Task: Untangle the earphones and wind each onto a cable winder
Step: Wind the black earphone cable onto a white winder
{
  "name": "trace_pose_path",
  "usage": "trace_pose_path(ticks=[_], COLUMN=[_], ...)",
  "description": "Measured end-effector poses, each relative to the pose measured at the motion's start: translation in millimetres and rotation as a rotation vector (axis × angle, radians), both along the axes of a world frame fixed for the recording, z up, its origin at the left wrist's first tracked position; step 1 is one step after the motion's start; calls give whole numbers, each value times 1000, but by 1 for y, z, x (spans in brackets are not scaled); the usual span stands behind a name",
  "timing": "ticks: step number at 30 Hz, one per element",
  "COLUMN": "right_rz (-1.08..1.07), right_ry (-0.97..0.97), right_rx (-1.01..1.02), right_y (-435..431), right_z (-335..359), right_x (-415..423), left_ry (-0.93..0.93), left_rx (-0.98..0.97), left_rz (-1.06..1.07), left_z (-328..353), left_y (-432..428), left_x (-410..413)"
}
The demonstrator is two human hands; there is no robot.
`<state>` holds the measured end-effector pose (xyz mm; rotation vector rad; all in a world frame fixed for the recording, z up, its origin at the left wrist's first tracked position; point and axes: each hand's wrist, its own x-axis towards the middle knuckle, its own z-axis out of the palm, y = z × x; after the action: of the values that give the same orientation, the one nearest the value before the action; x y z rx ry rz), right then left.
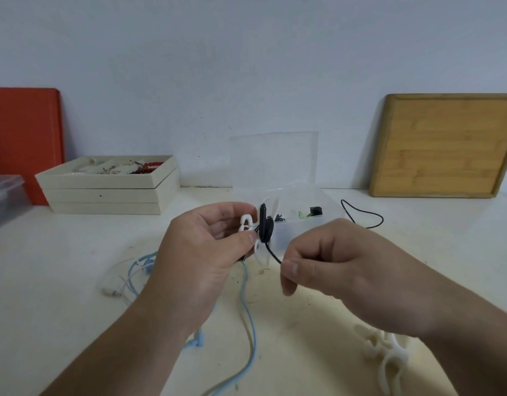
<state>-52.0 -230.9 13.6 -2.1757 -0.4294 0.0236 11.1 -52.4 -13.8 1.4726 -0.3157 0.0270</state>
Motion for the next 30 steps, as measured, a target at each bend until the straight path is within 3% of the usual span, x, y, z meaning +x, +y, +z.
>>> trace_pose_path(ticks=[2,5,9,15,19,23,30], right_rz=[21,-117,-444,-607,-547,-264,20], right_ry=[-25,-105,-284,-197,-103,44,168], right_rx=[94,269,225,303,145,-112,51], right_y=[1,-6,-16,-21,-11,6,6], right_z=[0,0,1,-9,-13,-21,-18], right_x=[1,3,7,17,17,15,9], left_ry=[-39,-120,-97,40,104,98,107], left_rx=[51,159,182,-89,-264,-313,-212], left_rz=[-15,-40,-195,-359,-392,-276,-71], left_z=[-1,0,2,6,8,3,1], left_y=[-1,-3,-3,-8,-5,-6,-3], left_x=[-1,-6,-12,-17,-13,-9,-3])
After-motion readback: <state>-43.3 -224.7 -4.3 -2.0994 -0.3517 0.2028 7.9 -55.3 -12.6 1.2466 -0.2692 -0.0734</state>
